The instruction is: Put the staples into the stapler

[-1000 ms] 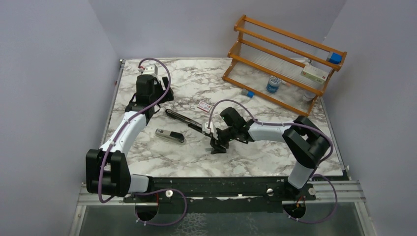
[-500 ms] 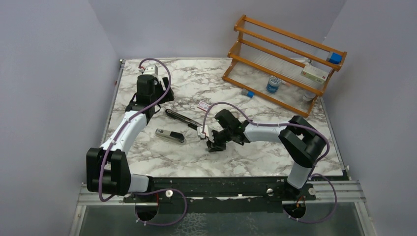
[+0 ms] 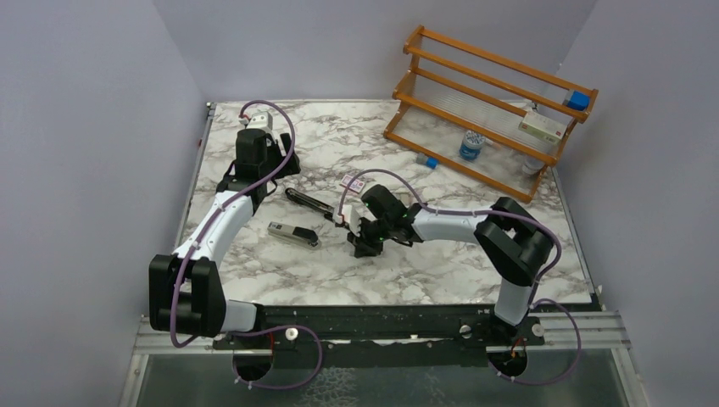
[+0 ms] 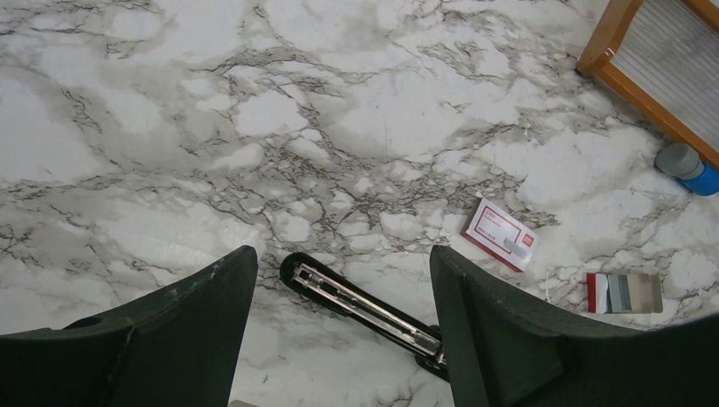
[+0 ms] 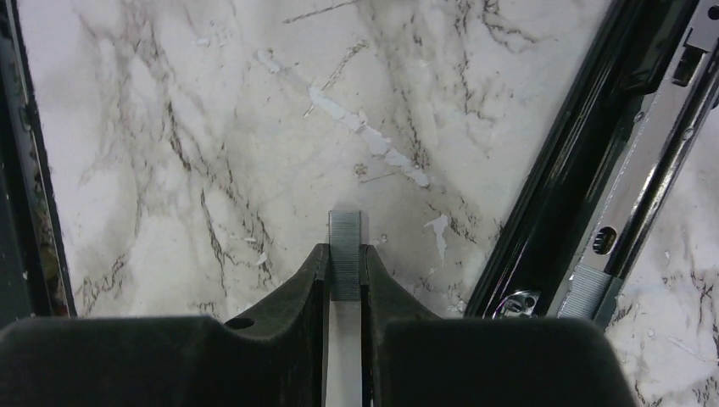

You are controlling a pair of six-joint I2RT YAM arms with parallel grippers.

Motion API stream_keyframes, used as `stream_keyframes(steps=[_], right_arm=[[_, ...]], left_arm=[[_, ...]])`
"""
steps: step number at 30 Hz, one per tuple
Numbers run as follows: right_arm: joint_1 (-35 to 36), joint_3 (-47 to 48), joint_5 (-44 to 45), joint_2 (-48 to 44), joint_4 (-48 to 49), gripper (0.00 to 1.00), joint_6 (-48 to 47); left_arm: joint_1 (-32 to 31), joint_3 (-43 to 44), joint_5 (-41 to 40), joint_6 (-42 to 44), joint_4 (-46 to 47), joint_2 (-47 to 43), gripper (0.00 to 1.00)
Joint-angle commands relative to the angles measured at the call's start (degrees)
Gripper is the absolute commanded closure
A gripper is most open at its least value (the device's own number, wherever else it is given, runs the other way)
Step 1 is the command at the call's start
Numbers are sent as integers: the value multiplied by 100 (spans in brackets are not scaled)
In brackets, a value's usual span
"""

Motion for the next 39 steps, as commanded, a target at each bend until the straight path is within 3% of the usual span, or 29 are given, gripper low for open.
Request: stream_keyframes(steps=[1,16,25,39], right_arm=[[188,303,896,217,112,86,1344],[667,565,2633,735,940,78,2486],[739,77,2027,612,915,58,1444],[741,-409,2102,342,1037,61,970]], left_arm=[[44,100,91,-30,53,49,22],[163,103,170,-160,-17,196,22],[210,74,438,-135,30,198,22],[247,65,642,-135,77,257,22]])
